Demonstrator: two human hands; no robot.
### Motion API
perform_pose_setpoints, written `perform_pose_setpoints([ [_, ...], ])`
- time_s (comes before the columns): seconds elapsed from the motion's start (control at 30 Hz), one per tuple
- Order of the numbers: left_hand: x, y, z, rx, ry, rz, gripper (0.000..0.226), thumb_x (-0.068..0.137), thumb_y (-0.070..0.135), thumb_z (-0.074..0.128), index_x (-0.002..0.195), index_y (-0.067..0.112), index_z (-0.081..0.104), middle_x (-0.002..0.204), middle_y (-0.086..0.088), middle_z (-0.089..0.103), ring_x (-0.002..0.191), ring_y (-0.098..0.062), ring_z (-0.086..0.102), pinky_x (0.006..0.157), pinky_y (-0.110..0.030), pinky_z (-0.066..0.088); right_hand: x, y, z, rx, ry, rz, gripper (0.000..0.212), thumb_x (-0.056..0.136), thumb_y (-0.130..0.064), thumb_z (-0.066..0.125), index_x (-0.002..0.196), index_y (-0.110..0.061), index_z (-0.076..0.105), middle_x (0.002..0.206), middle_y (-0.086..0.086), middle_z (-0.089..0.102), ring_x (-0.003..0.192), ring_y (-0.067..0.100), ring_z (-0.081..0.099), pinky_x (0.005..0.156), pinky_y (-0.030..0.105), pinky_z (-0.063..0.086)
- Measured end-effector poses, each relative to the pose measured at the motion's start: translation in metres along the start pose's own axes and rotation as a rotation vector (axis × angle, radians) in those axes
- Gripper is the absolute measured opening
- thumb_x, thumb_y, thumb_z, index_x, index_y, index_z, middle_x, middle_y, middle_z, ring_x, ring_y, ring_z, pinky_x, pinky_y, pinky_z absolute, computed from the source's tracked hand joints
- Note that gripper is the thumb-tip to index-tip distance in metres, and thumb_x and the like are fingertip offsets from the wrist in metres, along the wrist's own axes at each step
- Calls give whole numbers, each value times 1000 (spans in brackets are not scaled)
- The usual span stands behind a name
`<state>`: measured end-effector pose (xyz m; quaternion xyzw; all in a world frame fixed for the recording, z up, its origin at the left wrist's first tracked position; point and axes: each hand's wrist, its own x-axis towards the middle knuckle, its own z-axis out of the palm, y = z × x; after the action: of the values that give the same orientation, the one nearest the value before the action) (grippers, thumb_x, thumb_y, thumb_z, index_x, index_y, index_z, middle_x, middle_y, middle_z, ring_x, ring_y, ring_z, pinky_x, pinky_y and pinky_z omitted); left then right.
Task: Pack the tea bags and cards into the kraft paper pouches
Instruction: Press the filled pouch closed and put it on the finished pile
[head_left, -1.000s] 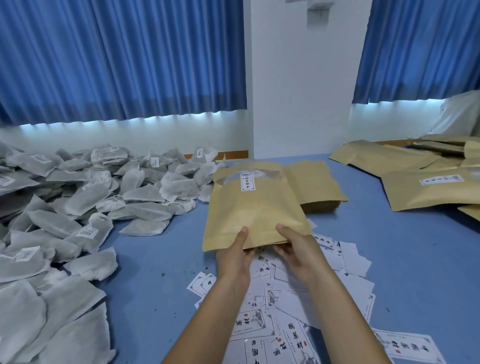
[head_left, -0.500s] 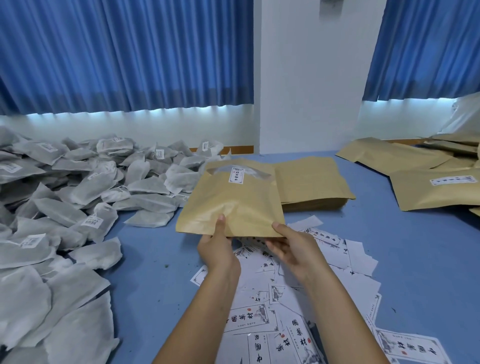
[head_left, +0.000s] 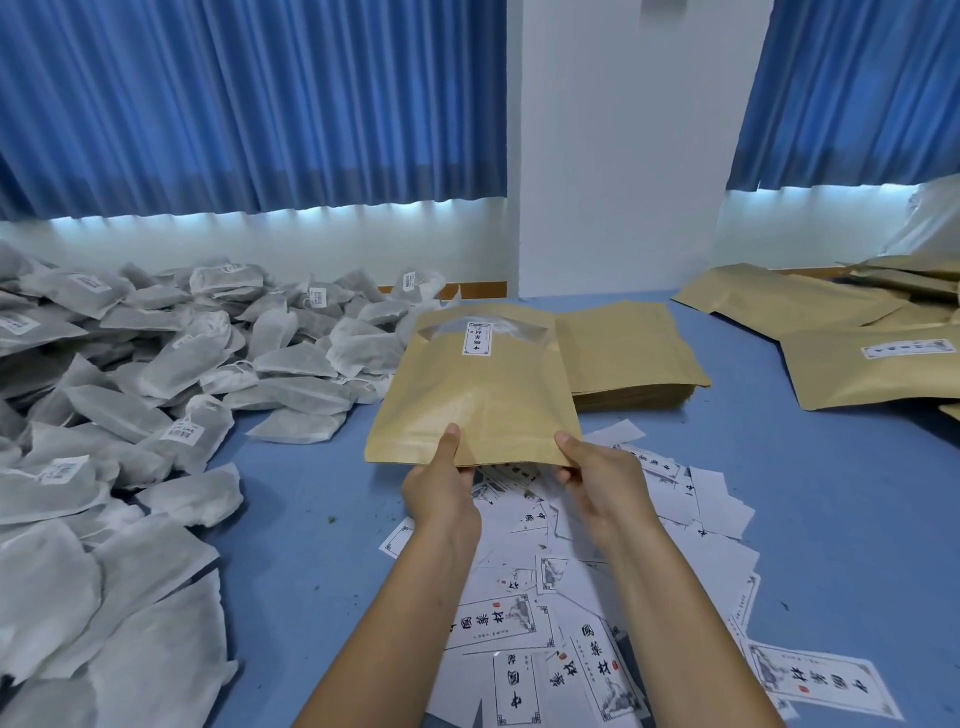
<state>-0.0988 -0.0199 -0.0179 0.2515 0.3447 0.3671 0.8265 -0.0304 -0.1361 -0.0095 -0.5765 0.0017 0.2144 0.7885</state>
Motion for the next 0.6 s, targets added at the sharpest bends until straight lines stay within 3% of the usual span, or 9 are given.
perform_pose_setpoints([
  [0.1,0,0,0,-33,-5,-10,15,85,11,70,95,4,62,104,-10,70,76,-13,69,67,-22,54,-6,-3,4,178,-60,89,13,87,-5,67,77,3,64,72,10,65,65,16,60,55,17,54],
  [0.27,1,-1,0,-21,-12,-4,15,85,10,71,95,4,62,104,-10,70,84,-16,70,73,-26,55,-7,-2,6,51,-63,54,11,87,1,65,76,3,62,60,6,59,43,8,51,45,15,45],
  [0.33,0,-2,1,-13,-9,-6,14,84,10,71,93,5,62,102,-9,70,85,-17,70,77,-27,55,-5,-1,5,44,-42,50,10,86,1,65,77,3,62,65,7,58,39,8,48,43,15,43],
  [0.6,-4,-4,1,-27,-43,-19,10,85,9,69,91,6,62,101,-8,71,78,-13,70,73,-25,54,-6,2,10,178,-69,128,7,82,1,70,79,0,63,69,9,61,58,15,50,51,16,49],
])
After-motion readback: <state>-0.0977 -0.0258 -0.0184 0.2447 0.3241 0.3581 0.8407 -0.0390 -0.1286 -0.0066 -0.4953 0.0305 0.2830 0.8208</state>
